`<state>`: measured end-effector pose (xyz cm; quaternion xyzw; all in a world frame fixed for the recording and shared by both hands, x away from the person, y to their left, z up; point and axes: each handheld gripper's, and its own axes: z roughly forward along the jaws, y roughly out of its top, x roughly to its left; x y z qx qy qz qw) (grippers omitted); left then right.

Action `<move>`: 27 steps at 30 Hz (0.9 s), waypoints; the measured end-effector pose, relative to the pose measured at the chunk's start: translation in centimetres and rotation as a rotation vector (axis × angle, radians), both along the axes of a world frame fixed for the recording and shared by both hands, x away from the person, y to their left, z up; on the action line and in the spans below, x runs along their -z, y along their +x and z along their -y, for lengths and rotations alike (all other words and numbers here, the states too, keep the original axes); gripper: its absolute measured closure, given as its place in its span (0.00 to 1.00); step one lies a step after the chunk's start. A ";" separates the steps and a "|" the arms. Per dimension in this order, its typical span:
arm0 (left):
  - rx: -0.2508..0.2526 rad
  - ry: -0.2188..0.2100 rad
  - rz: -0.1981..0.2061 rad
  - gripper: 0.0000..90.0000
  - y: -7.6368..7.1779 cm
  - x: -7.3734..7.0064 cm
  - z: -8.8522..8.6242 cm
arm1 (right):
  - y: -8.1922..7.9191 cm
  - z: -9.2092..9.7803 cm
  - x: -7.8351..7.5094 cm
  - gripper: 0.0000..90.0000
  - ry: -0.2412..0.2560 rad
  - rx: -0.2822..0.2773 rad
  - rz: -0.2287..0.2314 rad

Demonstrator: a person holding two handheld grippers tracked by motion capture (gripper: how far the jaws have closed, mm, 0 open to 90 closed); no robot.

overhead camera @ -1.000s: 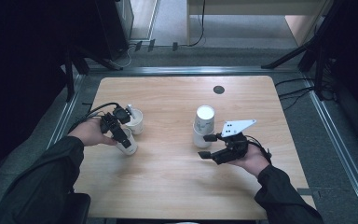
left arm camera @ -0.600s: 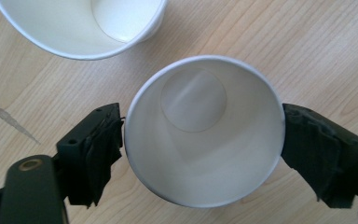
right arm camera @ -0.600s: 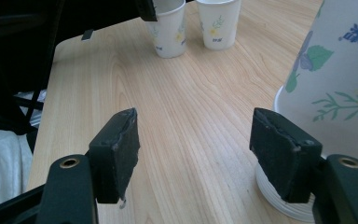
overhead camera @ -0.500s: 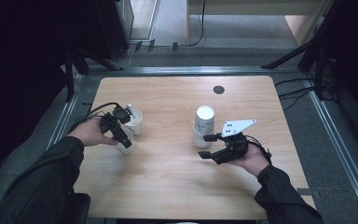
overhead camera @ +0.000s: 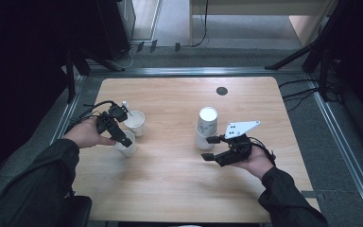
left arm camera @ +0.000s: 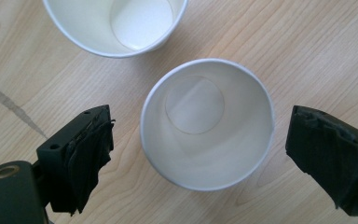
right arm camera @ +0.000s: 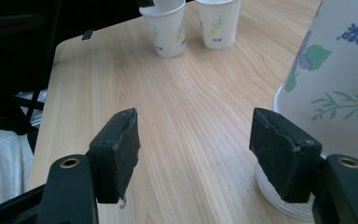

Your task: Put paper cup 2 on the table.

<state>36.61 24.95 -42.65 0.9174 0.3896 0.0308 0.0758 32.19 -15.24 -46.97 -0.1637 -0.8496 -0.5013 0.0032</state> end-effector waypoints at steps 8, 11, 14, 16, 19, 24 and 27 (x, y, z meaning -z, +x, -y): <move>-0.021 -0.110 0.084 0.09 -1.0 -2.7 -1.7 | 0.0 0.2 -0.1 0.37 0.004 0.007 -0.001; -0.020 -0.149 0.119 0.09 -1.5 -3.5 -2.0 | 0.0 0.3 -0.1 0.38 0.004 0.009 0.000; -0.016 -0.176 0.145 0.09 -2.0 -4.0 -2.1 | 0.0 0.3 -0.1 0.37 0.004 0.006 0.002; -0.014 -0.205 0.159 0.09 -2.3 -4.4 -2.1 | 0.0 0.3 -0.1 0.37 0.004 0.007 0.004; -0.017 -0.254 0.182 0.09 -2.7 -4.9 -2.1 | 0.0 0.4 -0.2 0.37 0.007 0.008 0.006; -0.016 -0.317 0.229 0.09 -3.5 -5.4 -1.6 | -0.2 0.8 -0.3 0.37 0.008 0.015 0.002; -0.011 -0.361 0.248 0.09 -3.9 -5.6 -1.1 | -0.3 1.3 -0.3 0.38 0.012 0.021 0.002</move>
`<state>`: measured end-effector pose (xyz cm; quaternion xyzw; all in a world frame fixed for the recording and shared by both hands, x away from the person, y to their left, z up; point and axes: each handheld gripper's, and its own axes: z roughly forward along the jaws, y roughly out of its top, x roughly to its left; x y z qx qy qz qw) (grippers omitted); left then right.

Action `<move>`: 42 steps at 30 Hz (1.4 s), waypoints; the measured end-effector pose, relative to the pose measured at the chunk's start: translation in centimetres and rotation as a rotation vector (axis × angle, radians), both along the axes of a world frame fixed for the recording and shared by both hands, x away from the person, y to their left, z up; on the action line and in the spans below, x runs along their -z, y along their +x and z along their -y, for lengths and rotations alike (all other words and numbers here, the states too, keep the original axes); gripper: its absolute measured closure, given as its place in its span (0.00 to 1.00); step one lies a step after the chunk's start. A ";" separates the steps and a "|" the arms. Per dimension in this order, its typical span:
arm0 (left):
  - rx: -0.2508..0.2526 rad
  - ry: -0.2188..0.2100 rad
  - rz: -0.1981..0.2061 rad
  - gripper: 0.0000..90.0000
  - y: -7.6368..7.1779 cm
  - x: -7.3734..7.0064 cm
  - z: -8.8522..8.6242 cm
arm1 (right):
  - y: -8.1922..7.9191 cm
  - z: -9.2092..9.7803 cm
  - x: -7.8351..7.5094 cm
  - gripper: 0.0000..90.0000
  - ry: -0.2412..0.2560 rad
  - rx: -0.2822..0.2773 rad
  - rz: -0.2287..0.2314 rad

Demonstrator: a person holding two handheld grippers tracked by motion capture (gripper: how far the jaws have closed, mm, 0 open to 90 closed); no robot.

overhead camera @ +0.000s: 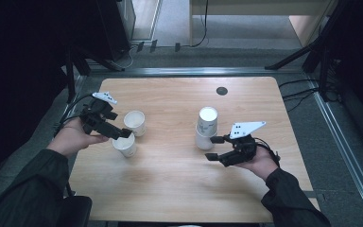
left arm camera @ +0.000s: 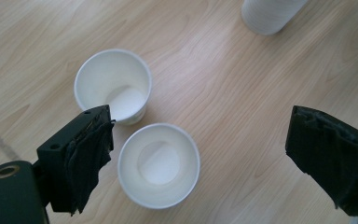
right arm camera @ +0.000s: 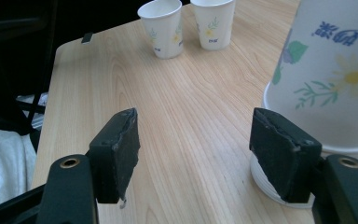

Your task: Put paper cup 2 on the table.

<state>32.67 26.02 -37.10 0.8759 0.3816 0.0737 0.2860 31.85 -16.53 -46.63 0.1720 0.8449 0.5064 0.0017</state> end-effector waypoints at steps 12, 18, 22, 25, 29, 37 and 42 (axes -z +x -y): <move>0.010 -0.108 0.060 0.09 -0.7 0.6 1.9 | -0.3 0.4 0.0 0.37 -0.004 0.004 0.003; 0.026 -0.147 0.092 0.09 -1.5 1.2 3.7 | -0.3 0.7 0.0 0.38 0.000 0.012 0.010; 0.028 -0.169 0.110 0.09 -2.0 1.7 4.5 | -0.3 0.7 0.0 0.38 -0.008 0.011 0.023; 0.025 -0.203 0.113 0.09 -2.3 2.2 4.9 | -0.3 0.7 0.1 0.38 -0.013 0.012 0.026; 0.028 -0.218 0.117 0.09 -2.6 3.1 5.6 | -0.3 0.8 0.1 0.38 -0.016 0.013 0.030; 0.031 -0.262 0.104 0.09 -3.0 4.8 6.8 | -0.4 0.7 0.2 0.38 -0.027 0.012 0.032; 0.029 -0.294 0.106 0.09 -3.3 5.7 7.3 | -0.4 0.6 0.4 0.38 -0.032 0.012 0.032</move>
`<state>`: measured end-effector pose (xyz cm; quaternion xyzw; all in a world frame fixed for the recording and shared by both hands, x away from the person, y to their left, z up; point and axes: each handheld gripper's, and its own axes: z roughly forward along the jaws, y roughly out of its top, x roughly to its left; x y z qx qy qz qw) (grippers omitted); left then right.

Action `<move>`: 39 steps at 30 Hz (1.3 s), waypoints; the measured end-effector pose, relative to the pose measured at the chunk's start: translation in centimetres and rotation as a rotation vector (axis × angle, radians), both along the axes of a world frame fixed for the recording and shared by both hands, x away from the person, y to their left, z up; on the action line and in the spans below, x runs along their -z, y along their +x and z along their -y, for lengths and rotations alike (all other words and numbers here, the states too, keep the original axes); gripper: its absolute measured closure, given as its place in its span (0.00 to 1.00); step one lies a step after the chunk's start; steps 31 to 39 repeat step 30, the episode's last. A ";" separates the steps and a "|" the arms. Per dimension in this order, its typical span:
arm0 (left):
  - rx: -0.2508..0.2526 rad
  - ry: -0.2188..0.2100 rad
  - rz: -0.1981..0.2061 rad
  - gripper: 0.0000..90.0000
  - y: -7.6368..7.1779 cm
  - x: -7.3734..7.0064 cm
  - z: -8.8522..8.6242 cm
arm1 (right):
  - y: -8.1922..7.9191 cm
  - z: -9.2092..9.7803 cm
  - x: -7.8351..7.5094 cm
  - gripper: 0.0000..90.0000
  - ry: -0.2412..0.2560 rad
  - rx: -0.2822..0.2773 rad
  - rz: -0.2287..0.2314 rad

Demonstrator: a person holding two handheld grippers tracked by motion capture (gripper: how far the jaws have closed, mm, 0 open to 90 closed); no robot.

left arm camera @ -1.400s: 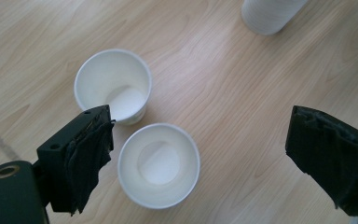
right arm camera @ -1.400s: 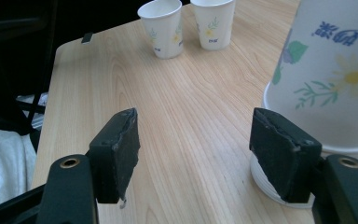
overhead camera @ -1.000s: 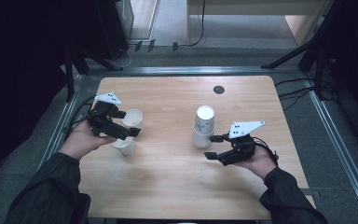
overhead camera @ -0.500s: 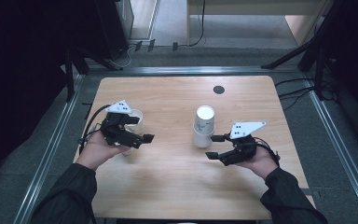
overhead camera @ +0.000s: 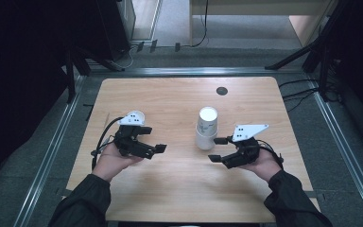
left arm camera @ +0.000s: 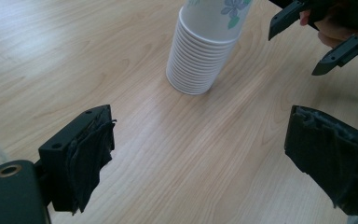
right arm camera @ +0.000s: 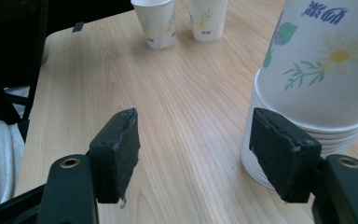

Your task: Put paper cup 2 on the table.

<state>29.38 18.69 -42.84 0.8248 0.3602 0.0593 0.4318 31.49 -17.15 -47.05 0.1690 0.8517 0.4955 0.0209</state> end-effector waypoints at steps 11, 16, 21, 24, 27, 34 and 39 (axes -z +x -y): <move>0.007 -0.024 0.048 0.14 -0.8 1.2 0.6 | 0.0 -0.5 0.5 0.38 -0.023 -0.015 -0.008; 0.009 -0.020 0.041 0.14 -1.0 1.8 0.9 | 0.0 -0.8 0.7 0.38 -0.035 -0.021 -0.011; 0.029 -0.002 0.026 0.14 -1.1 2.6 1.4 | 0.0 -1.0 0.8 0.38 -0.036 -0.026 -0.013; 0.039 0.015 0.012 0.14 -1.2 3.0 1.5 | 0.1 -1.0 0.9 0.38 -0.037 -0.025 -0.016; 0.035 0.024 0.008 0.14 -1.1 3.2 1.5 | 0.2 -0.9 0.9 0.38 -0.035 -0.022 -0.012; 0.031 0.015 0.009 0.15 -1.1 3.2 1.4 | 0.2 -0.9 0.8 0.38 -0.032 -0.020 -0.016; 0.031 0.015 0.009 0.15 -1.1 3.2 1.4 | 0.2 -0.9 0.8 0.38 -0.032 -0.020 -0.016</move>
